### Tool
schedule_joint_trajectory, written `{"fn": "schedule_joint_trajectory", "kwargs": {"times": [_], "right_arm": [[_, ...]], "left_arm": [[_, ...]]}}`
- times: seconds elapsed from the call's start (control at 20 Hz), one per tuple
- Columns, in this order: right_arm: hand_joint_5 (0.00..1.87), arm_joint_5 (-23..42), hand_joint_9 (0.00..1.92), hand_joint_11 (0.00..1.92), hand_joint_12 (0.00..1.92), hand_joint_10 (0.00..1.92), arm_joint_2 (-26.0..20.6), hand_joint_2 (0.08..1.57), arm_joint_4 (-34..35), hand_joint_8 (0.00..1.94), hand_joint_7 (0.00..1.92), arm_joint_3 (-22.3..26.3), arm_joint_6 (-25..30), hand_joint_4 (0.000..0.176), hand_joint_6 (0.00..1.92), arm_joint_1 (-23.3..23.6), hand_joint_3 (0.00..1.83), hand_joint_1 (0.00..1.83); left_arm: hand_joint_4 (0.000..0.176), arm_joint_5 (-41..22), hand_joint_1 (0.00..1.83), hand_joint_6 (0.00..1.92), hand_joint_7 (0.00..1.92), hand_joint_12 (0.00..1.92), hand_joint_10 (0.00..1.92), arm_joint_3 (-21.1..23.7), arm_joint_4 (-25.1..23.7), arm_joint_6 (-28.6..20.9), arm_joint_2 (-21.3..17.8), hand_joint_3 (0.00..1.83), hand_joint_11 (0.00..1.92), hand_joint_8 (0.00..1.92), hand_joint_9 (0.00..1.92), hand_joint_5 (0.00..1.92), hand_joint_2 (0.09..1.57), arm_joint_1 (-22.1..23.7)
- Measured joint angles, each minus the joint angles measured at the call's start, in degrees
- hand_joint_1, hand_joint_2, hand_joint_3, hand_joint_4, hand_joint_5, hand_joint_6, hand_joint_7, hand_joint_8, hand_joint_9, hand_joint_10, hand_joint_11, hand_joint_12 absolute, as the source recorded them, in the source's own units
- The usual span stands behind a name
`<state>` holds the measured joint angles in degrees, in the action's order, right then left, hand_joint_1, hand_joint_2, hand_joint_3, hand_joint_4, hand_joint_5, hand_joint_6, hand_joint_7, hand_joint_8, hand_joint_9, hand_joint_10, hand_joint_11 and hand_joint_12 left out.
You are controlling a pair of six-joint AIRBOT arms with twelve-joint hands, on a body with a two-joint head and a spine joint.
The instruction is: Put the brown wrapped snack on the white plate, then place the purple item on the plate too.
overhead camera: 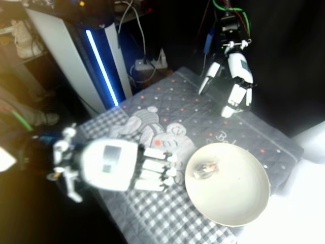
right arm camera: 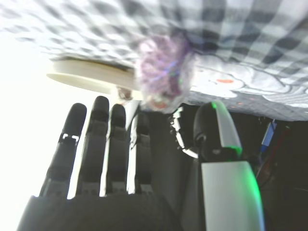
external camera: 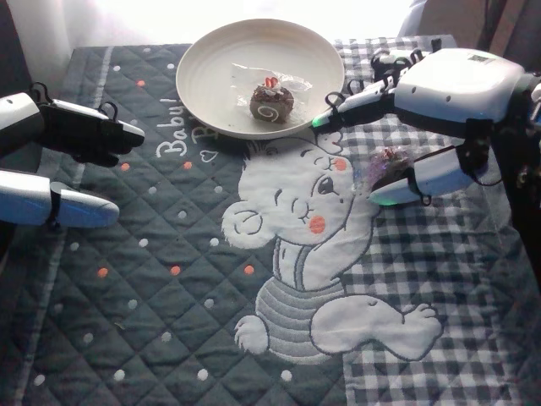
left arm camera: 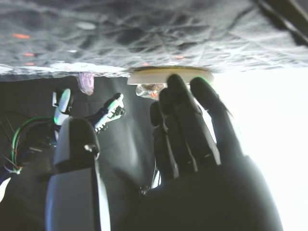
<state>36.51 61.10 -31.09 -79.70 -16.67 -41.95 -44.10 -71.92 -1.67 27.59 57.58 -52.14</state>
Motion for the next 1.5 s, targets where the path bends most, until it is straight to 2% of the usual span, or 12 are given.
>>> {"fn": "schedule_joint_trajectory", "kwargs": {"times": [0.1,0.2,0.3,0.4,0.5,0.7,0.75,1.0,1.2,1.3,1.4,1.5], "right_arm": [[0.55,-0.44,0.36,0.32,1.84,1.42,-0.07,0.98,-0.07,0.2,0.65,-0.11,0.0,0.038,0.0,0.0,0.0,0.94],[0.54,-1.62,0.37,0.24,1.67,1.12,-0.35,0.99,-0.55,0.31,0.56,-0.24,0.0,0.058,0.0,0.0,0.0,0.93],[0.56,-3.04,0.38,0.26,1.81,1.41,-0.74,0.98,-1.64,0.79,0.4,-0.24,0.0,0.051,0.0,0.0,0.0,1.01],[0.57,-4.35,0.39,0.28,1.83,1.46,-0.79,0.96,-2.08,0.86,0.38,-0.22,-0.02,0.071,0.0,0.0,0.0,1.02],[0.59,-4.87,0.44,0.4,1.84,1.51,-0.79,0.95,-2.62,0.82,0.44,-0.22,-0.02,0.043,0.0,0.0,0.0,1.04],[0.94,-5.09,0.64,0.52,1.92,1.74,-0.72,0.98,-2.6,1.35,0.69,-0.22,0.0,0.0,0.04,0.0,0.0,1.12],[1.08,-5.09,0.72,0.57,1.92,1.81,-0.63,1.04,-2.6,1.43,0.82,-0.22,0.0,0.0,0.61,0.0,0.0,1.12],[1.13,-4.52,0.83,0.72,1.78,1.49,-0.17,1.12,-2.03,1.36,0.91,-0.48,0.04,0.0,0.49,0.0,0.0,1.27],[1.2,0.52,1.09,0.9,1.43,0.89,2.05,1.04,4.46,0.8,1.16,-4.48,0.04,0.0,0.52,0.0,0.0,1.28],[1.35,3.37,1.07,0.95,1.72,1.37,3.87,1.01,8.96,0.8,1.18,-7.32,-0.11,0.0,0.2,0.81,0.0,1.28],[1.37,2.4,0.95,0.7,1.73,1.45,6.64,1.02,8.09,0.97,1.14,-10.19,-0.28,0.0,0.08,5.84,0.0,1.29],[1.24,2.14,1.11,0.81,1.22,0.91,11.28,0.99,9.53,0.14,1.44,-14.58,-0.52,0.0,0.45,10.91,0.0,1.38]], "left_arm": [[0.0,-0.07,0.81,0.0,0.72,1.3,0.01,0.11,0.09,0.02,0.0,0.0,0.32,0.0,0.78,0.67,0.92,0.0],[0.0,-0.52,0.78,0.0,0.73,1.51,0.04,0.35,0.07,-0.17,-0.02,0.0,0.29,0.0,0.82,0.64,0.94,-0.15],[0.006,-0.72,0.74,0.0,0.69,1.36,0.02,0.35,-0.02,-0.33,-0.02,0.0,0.31,0.0,0.78,0.61,0.97,-0.55],[0.003,-1.18,0.74,0.0,0.72,1.3,0.03,0.35,0.28,-0.44,-0.02,0.0,0.36,0.01,0.81,0.61,0.97,-0.96],[0.01,-1.14,0.75,0.0,0.72,1.28,0.03,0.35,0.28,-0.52,-0.02,0.0,0.39,0.01,0.83,0.61,0.97,-1.09],[0.011,-1.18,0.77,0.0,0.73,1.4,0.04,0.5,0.46,-0.61,-0.07,0.0,0.35,0.01,0.84,0.6,0.96,-1.14],[0.01,-1.2,0.76,0.0,0.73,1.43,0.03,0.52,0.44,-0.61,-0.07,0.0,0.3,0.0,0.81,0.6,0.97,-1.14],[0.01,-1.18,0.76,0.0,0.72,1.34,0.02,0.52,0.46,-0.61,-0.07,0.0,0.32,0.0,0.81,0.6,0.98,-1.14],[0.0,-1.18,0.83,0.01,0.79,1.25,0.04,0.2,0.44,-0.61,0.2,0.0,0.44,0.01,0.89,0.65,0.94,-1.11],[0.0,-0.68,0.81,0.01,0.76,1.2,0.03,-0.35,0.63,-0.59,0.63,0.0,0.42,0.0,0.86,0.66,0.94,-0.76],[0.0,-0.55,0.82,0.01,0.77,1.21,0.03,-0.57,0.39,-0.63,0.85,0.0,0.45,0.0,0.88,0.69,0.93,-0.28],[0.0,-0.9,0.8,0.0,0.79,1.27,0.06,-0.57,0.02,-1.11,1.03,0.0,0.51,0.01,0.93,0.68,0.94,-0.28]]}}
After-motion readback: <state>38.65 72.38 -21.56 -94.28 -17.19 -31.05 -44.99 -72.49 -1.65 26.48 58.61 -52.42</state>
